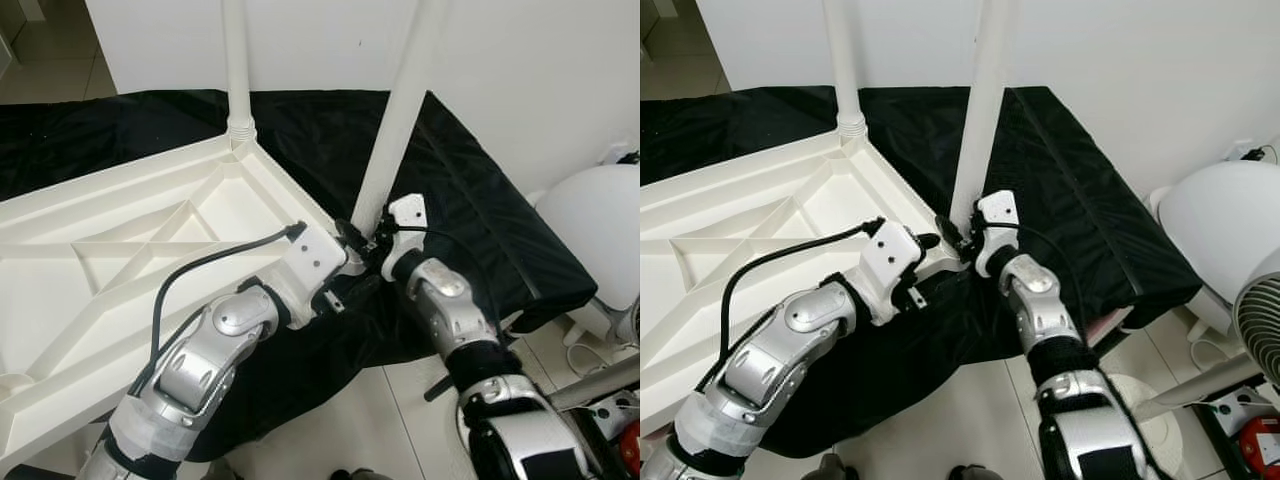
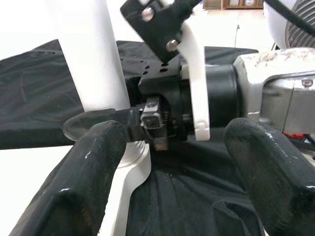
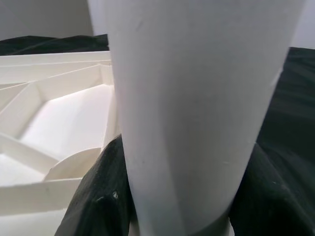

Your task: Building children table

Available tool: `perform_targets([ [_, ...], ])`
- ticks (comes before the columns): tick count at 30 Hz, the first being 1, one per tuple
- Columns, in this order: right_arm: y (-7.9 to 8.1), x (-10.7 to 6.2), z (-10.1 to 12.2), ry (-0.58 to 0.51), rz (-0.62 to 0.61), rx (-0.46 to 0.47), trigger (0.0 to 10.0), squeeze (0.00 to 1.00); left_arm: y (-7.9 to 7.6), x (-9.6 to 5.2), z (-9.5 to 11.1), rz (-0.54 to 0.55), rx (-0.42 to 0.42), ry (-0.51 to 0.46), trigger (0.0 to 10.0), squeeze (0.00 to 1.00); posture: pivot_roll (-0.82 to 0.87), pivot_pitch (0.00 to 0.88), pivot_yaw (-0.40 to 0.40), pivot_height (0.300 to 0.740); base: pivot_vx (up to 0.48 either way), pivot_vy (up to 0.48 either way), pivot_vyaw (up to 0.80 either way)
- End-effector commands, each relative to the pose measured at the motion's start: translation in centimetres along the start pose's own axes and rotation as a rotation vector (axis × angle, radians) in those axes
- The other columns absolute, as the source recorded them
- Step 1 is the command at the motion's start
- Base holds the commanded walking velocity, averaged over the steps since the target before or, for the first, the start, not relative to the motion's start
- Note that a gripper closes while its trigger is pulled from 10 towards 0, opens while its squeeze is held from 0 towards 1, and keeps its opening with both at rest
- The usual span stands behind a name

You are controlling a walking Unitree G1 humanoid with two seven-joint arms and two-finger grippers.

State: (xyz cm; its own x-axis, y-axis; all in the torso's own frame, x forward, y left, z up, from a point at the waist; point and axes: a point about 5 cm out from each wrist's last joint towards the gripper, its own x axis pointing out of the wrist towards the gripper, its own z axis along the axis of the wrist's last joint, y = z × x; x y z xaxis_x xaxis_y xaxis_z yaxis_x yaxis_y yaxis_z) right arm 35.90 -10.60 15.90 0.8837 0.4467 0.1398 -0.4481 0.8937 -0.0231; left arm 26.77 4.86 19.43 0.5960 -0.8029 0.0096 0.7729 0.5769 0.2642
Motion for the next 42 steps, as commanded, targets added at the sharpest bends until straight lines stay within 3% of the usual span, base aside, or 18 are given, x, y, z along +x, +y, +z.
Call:
perform_targets([
  [1, -0.5, -0.6, -1.0, 0.044, -0.085, 0.028, 10.0, 0.0, 0.0, 0.1, 0.2, -0.01, 0.022, -0.006, 10.0, 0.0, 0.07, 0.08, -0.073, 0.74, 0.0, 0.0, 0.0],
  [3, -0.3, -0.7, -0.9, 0.038, -0.238, 0.054, 10.0, 0.0, 0.2, 0.1, 0.2, -0.001, 0.021, -0.008, 10.0, 0.0, 0.07, 0.079, -0.074, 0.74, 0.0, 0.0, 0.0],
  [10, 0.6, -1.5, -0.8, 0.013, -0.478, 0.102, 10.0, 0.0, 0.5, -0.1, 0.2, 0.017, 0.031, -0.009, 10.0, 0.0, 0.08, 0.079, -0.08, 0.74, 0.0, 0.0, 0.0],
  [12, 2.2, -1.3, -0.8, 0.003, -0.458, 0.128, 10.0, 0.0, 0.8, -0.2, 0.1, 0.034, 0.031, -0.009, 10.0, 0.0, 0.08, 0.08, -0.069, 0.74, 0.0, 0.0, 0.0],
  [14, 2.7, -1.2, -0.7, -0.003, -0.439, 0.129, 10.0, 0.0, 0.9, -0.2, 0.1, 0.039, 0.03, -0.01, 10.0, 0.0, 0.08, 0.08, -0.069, 0.74, 0.0, 0.0, 0.0],
  [19, 2.6, -1.2, -0.4, -0.02, -0.418, 0.126, 10.0, 0.0, 1.0, -0.2, 0.2, 0.043, 0.03, -0.011, 10.0, 0.0, 0.07, 0.083, -0.065, 0.74, 0.0, 0.0, 0.0],
  [20, 2.1, -1.4, -0.1, -0.038, -0.42, 0.119, 10.0, 0.65, 1.1, -0.2, 0.2, 0.043, 0.032, -0.011, 10.0, 0.0, 0.07, 0.087, -0.063, 0.74, 0.0, 0.0, 0.0],
  [21, 2.1, -1.4, -0.1, -0.038, -0.42, 0.119, 10.0, 0.65, 1.1, -0.2, 0.2, 0.043, 0.032, -0.011, 10.0, 0.0, 0.07, 0.087, -0.063, 0.74, 0.0, 0.0, 0.0],
  [22, 1.8, -1.6, 0.2, -0.054, -0.415, 0.116, 10.0, 1.0, 1.1, -0.2, 0.2, 0.044, 0.034, -0.011, 10.0, 0.0, 0.07, 0.087, -0.063, 0.74, 0.0, 0.0, 0.0],
  [32, 0.6, -2.6, 1.1, -0.075, -0.291, 0.078, 10.0, 1.0, 1.0, -1.1, -0.1, 0.01, 0.04, -0.002, 10.0, 0.0, 0.07, 0.093, -0.065, 0.74, 0.0, 0.0, 0.0],
  [33, 0.3, -2.7, 1.0, -0.068, -0.261, 0.075, 10.0, 0.85, 0.9, -1.3, -0.2, -0.01, 0.032, -0.003, 10.0, 0.0, 0.07, 0.093, -0.065, 0.74, 0.0, 0.0, 0.0],
  [35, 0.1, -2.8, 0.9, -0.064, -0.242, 0.073, 10.0, 0.85, 0.9, -1.4, -0.2, -0.023, 0.027, -0.004, 10.0, 0.0, 0.07, 0.093, -0.065, 0.74, 0.0, 0.0, 0.0],
  [36, -0.2, -2.9, 0.8, -0.059, -0.205, 0.061, 10.0, 0.0, 0.8, -1.5, -0.2, -0.039, 0.027, -0.004, 10.0, 0.0, 0.07, 0.089, -0.065, 0.74, 0.0, 0.0, 0.0],
  [42, -0.3, -2.8, 0.2, -0.015, -0.058, 0.01, 10.0, 0.0, 0.8, -1.5, -0.4, -0.049, 0.024, 0.005, 10.0, 0.0, 0.07, 0.081, -0.065, 0.74, 0.0, 0.0, 0.0],
])
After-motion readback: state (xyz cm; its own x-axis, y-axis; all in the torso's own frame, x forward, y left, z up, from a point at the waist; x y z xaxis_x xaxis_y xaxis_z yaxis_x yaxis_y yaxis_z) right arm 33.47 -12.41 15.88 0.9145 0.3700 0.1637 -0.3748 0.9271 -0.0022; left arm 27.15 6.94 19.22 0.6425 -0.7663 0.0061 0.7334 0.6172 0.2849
